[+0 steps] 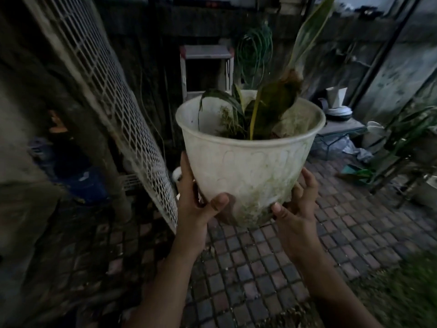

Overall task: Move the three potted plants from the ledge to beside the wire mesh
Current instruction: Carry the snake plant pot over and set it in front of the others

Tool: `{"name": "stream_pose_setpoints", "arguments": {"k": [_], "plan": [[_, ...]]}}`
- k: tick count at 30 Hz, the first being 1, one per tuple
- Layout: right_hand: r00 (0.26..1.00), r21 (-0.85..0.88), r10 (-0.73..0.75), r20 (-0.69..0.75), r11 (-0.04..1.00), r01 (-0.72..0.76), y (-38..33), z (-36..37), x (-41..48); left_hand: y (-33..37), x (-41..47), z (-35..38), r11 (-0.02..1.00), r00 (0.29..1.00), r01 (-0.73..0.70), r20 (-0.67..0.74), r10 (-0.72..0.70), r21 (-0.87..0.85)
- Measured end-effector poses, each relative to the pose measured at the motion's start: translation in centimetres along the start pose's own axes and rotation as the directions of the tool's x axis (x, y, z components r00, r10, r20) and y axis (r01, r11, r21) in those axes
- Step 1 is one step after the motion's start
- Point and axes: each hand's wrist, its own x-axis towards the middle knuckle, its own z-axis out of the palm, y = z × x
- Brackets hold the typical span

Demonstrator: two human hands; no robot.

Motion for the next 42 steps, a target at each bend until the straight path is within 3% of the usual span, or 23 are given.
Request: {"name": "stream_pose_setpoints", "arguments": {"k": [8, 17, 28, 34, 42], "plan": [[0.976, 0.037, 0.216, 0.039, 0.975, -0.217, 11.7, -2.5, 13.4, -11.4, 11.9, -1.0, 0.994, 0.996, 0.037, -0.084, -0.028, 0.101], [0.944, 0.038, 0.321, 0.073, 0.945, -0.324, 32.7, -4.2, 20.5, -31.0, 18.2, -9.6, 0.991, 0.977, 0.104, -0.193, -0.087, 0.082], [0.89, 0.041, 0.418, 0.181, 0.901, -0.432, 63.3, -11.9, 19.8, -59.5, 15.3, -18.2, 0.974, 0.944, 0.186, -0.298, -0.142, 0.125], [0.856, 0.009, 0.459, 0.239, 0.88, -0.474, 75.4, -16.7, 18.0, -72.2, 11.6, -20.4, 0.972, 0.942, 0.143, -0.326, -0.077, 0.184], [0.864, 0.022, 0.432, 0.259, 0.892, -0.452, 90.0, -20.5, 15.0, -85.3, 8.1, -24.6, 0.975, 0.93, 0.072, -0.367, 0.01, 0.208]]}}
